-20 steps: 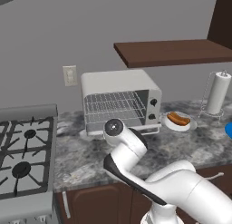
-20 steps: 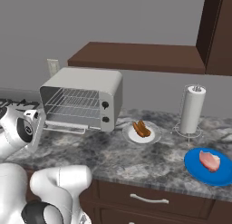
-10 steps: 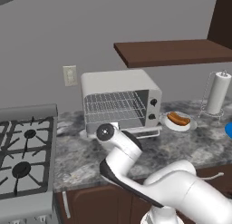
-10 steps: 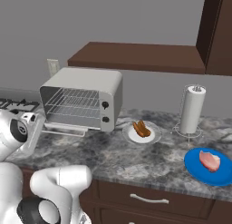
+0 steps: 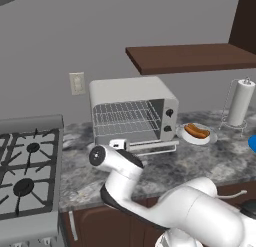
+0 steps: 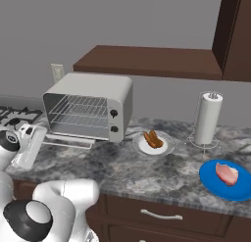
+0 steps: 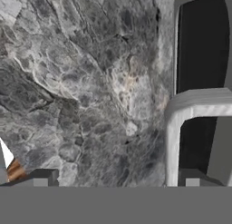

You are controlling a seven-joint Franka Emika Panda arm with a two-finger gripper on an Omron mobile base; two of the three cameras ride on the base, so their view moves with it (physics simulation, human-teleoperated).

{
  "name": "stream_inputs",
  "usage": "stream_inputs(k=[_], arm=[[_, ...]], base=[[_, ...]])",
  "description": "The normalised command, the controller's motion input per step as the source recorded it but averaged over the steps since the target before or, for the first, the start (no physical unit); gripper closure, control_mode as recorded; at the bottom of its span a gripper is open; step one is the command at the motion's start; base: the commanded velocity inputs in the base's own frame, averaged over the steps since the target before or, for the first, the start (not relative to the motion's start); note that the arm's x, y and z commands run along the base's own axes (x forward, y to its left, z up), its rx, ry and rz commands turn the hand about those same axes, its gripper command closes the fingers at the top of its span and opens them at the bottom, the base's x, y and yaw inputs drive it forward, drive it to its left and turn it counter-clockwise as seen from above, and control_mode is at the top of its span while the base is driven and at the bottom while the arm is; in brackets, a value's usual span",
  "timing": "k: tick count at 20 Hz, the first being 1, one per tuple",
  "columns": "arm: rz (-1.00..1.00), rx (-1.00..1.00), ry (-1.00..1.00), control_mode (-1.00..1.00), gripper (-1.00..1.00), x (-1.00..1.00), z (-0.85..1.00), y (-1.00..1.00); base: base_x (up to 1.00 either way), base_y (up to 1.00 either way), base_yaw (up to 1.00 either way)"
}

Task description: Open the toaster oven door. Place the hotdog bun on the top rack in the toaster oven and place the steak on the bottom rack.

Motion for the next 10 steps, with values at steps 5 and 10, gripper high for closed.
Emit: stream_inputs(k=[5, 10], arm=[[-0.21, 0.0, -0.07, -1.0, -1.0, -0.52, 0.6, 0.17], [-0.17, -0.05, -0.02, -1.0, -1.0, -0.44, 0.56, 0.13]], base=[[0.0, 0.0, 0.0], [0.0, 0.0, 0.0]])
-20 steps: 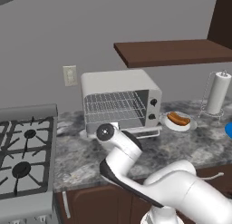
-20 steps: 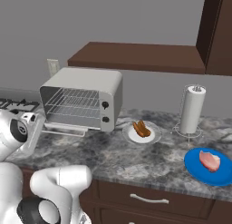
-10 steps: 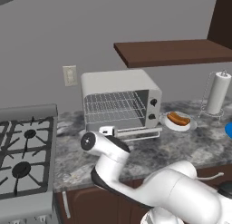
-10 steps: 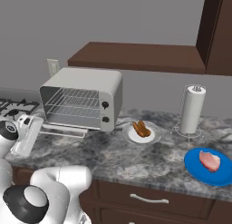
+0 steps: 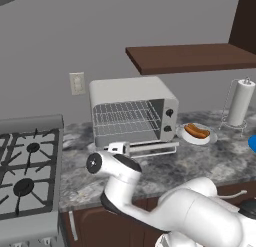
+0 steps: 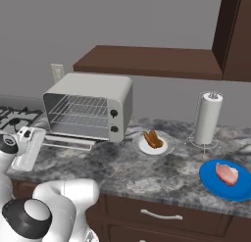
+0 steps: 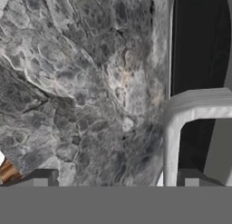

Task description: Open the toaster oven door. Place the hotdog bun on the top rack in the toaster oven and place the steak on the bottom rack.

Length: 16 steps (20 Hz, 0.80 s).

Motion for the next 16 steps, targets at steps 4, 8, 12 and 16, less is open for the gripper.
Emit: stream_inputs(k=[4, 8, 12, 16], arm=[[-0.35, -0.02, 0.03, -1.0, -1.0, -0.39, 0.54, 0.04], [-0.55, 0.0, 0.11, -1.0, -1.0, -0.34, 0.38, 0.0], [-0.55, 0.0, 0.16, -1.0, -1.0, -0.26, 0.4, 0.01], [-0.4, -0.02, 0.06, -1.0, -1.0, -0.37, 0.45, 0.06]], base=[[0.0, 0.0, 0.0], [0.0, 0.0, 0.0], [0.0, 0.0, 0.0], [0.0, 0.0, 0.0]])
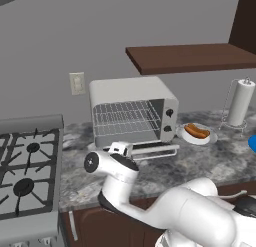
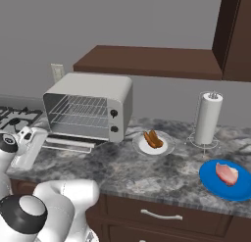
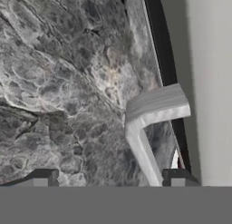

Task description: Open the toaster oven door. Place the hotdog bun on the top rack in the toaster oven and place the steak on the bottom rack.

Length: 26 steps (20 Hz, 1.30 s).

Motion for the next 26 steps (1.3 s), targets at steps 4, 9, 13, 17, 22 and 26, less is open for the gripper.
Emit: stream_inputs(k=[4, 9, 13, 17, 22, 26], arm=[[-0.13, -0.18, -0.04, -1.0, -1.0, -0.56, 0.46, 0.1], [0.07, -0.32, -0.17, -1.0, -1.0, -0.53, 0.58, 0.2], [0.09, -0.25, -0.04, -1.0, -1.0, -0.42, 0.69, 0.26], [0.01, -0.11, 0.07, -1.0, -1.0, -0.12, 0.61, 0.12], [-0.12, 0.0, 0.19, -1.0, -1.0, 0.02, 0.4, -0.01], [-0.03, 0.0, 0.05, -1.0, -1.0, 0.23, 0.08, -0.14]], base=[[0.0, 0.0, 0.0], [0.0, 0.0, 0.0], [0.0, 0.0, 0.0], [0.0, 0.0, 0.0], [0.0, 0.0, 0.0], [0.0, 0.0, 0.0]])
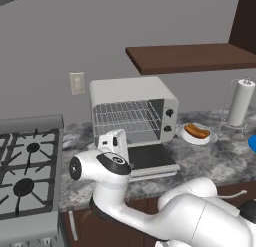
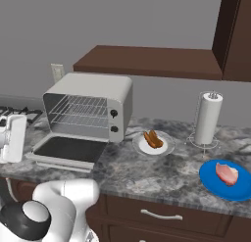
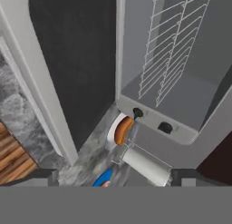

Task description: Open the toaster oven door. Place the hotdog bun on the top rack in the toaster oven and place the steak on the bottom rack.

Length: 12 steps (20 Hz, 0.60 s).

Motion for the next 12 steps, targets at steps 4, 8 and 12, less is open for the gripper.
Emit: stream_inputs(k=[4, 8, 12], arm=[[-0.03, -0.02, 0.02, -1.0, -1.0, 0.36, 0.01, -0.13], [0.02, -0.12, 0.01, -1.0, -1.0, 0.18, 0.04, -0.17], [0.1, -0.38, 0.0, -1.0, -1.0, 0.08, 0.04, -0.1]], base=[[0.0, 0.0, 0.0], [0.0, 0.0, 0.0], [0.0, 0.0, 0.0]])
